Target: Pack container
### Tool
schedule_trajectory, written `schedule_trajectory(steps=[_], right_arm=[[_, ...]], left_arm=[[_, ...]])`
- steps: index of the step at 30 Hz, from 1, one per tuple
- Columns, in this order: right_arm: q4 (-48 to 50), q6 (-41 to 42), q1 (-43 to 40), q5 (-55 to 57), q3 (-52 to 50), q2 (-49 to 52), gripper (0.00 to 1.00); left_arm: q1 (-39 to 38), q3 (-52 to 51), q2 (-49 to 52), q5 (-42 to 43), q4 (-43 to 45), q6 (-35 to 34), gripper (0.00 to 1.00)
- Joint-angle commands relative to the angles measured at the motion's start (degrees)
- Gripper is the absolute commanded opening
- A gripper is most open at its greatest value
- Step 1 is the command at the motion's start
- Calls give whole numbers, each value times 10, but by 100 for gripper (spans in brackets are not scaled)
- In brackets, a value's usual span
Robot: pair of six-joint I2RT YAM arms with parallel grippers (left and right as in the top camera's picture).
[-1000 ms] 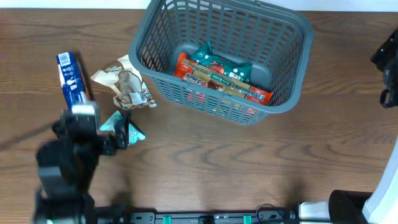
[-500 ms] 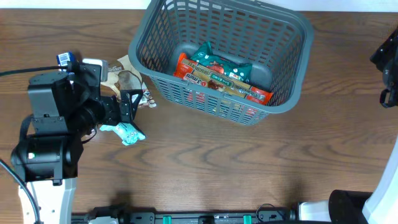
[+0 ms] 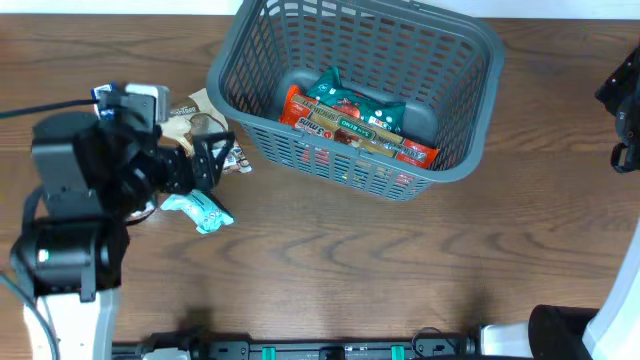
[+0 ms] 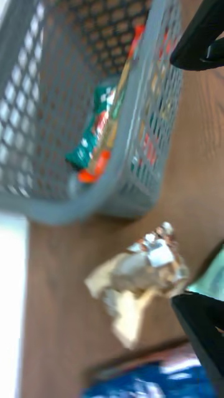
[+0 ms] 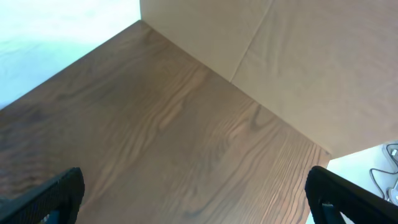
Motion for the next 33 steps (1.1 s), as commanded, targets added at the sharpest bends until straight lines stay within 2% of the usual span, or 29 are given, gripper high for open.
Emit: schedule_trajectory(steps=[1,6,10,16,25,28,33], right_arm=[[-2,11,-4,10,0,1,99],[-1,11,-4,10,0,1,99],[-2,11,-4,10,0,1,99],[-2,11,-4,10,0,1,99],[-2,11,-4,10,0,1,99],[-2,11,-4,10,0,1,99],[-2,11,-4,10,0,1,99]], left_arm=[[-2,36,45,-72,-24,-80,99],[-2,131,122,-71,-80,-74,99],[-2,189,156,-64,-89,-70,99],[-12,220,178,-71,-84,-68,99],[-13,225,213,-221,-120,-144,99],[-13,233,230,-195,-118,-143,99],[-13,235,233,-64,-80,-139,99]])
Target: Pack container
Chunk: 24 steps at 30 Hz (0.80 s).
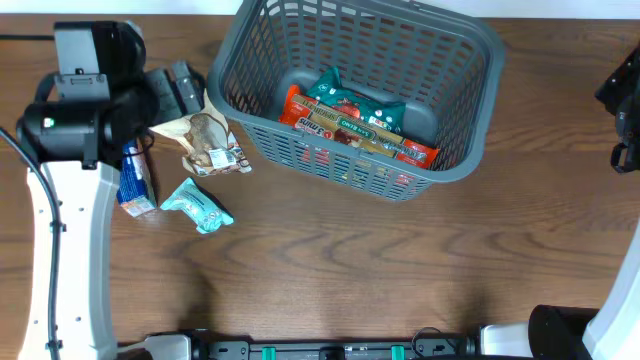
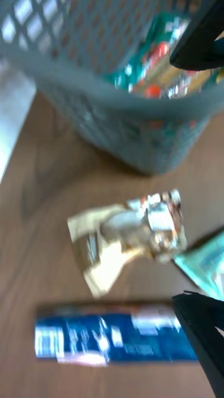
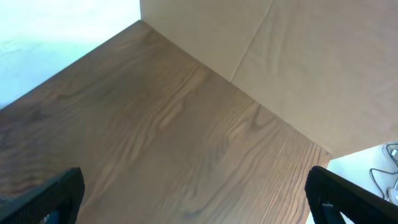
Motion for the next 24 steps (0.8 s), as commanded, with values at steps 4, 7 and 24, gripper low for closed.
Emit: schedule_trajectory(steps=[4,7,24], right_arm=[[-2,10,-4,10,0,1,99],[-2,10,-4,10,0,1,99],[-2,10,-4,10,0,1,99]], left_arm=[[-1,19,-2,99,16,1,52],[-1,19,-2,99,5,1,51],[-86,19,31,39,-40,1,90]])
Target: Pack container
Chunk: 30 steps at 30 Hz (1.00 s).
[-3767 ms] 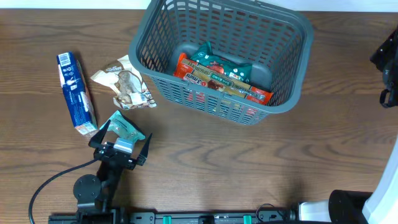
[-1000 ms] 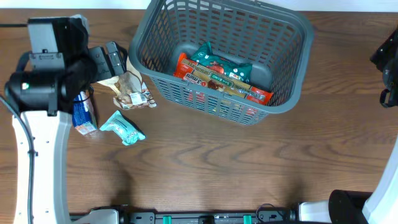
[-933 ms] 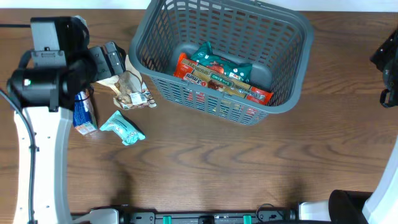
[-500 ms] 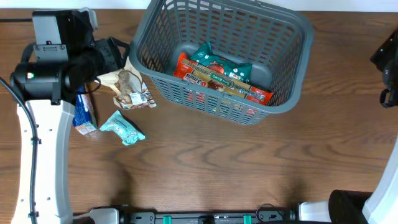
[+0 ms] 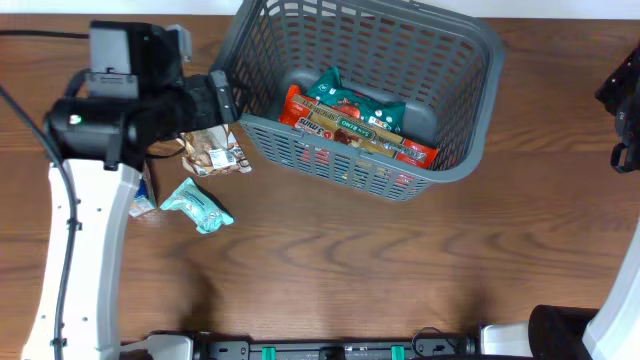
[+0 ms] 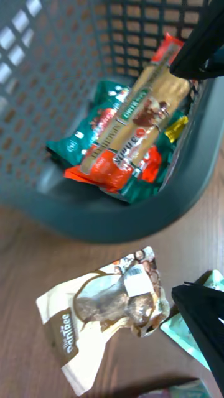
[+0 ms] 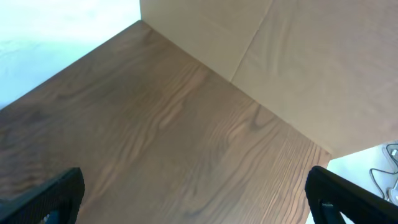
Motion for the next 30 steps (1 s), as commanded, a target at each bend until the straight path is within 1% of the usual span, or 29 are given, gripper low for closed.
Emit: schedule_trajectory(steps=[1,6,7,8,10,15,17,26,30], right_arm=[[-2,10,-4,10,0,1,99],[-1,10,-4,10,0,1,99],[-2,10,-4,10,0,1,99],[-1,10,-4,10,0,1,99],[-2,10,-4,10,0,1,99],[-1,10,-4,10,0,1,99],[-2,10,-4,10,0,1,99],[-1,10,-4,10,0,1,99],[-2,10,-4,10,0,1,99]], left_arm=[[-20,14,27,-49,-9,3,90],[-26,14,49,-84,-21,-6,89],[-26,14,52,-84,-21,-7,81],[-26,14,54,-84,-21,-8,66],[-26,14,56,-84,-21,-10,51],[-26,14,56,-83,-24,-35,22],[-29,14,56,-82,-29,-47,14],[-62,14,56,-79,-45,-75,13],[-83,14,56,-79,-52,-103,11]])
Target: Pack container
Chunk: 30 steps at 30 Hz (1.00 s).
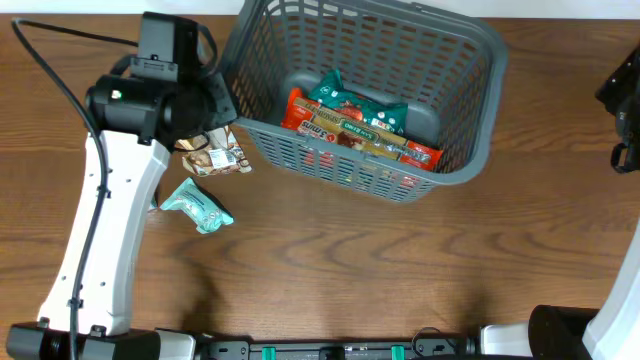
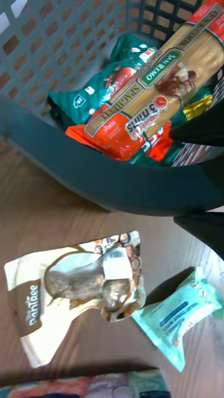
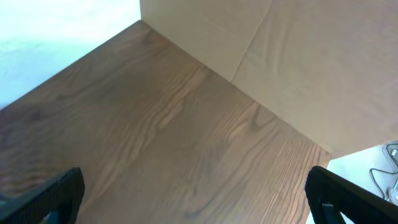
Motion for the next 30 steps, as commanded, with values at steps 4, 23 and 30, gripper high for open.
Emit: schedule_trajectory(steps=[4,23,30], right_arm=[[-1,10,-4,10,0,1,99],[-1,10,-4,10,0,1,99],[-1,10,-4,10,0,1,99]], left_arm=[[-60,-6,4,21,-21,-6,11],[-74,-6,4,-22,-25,25,99],[-58,-6,-17,-21,17,61,99]])
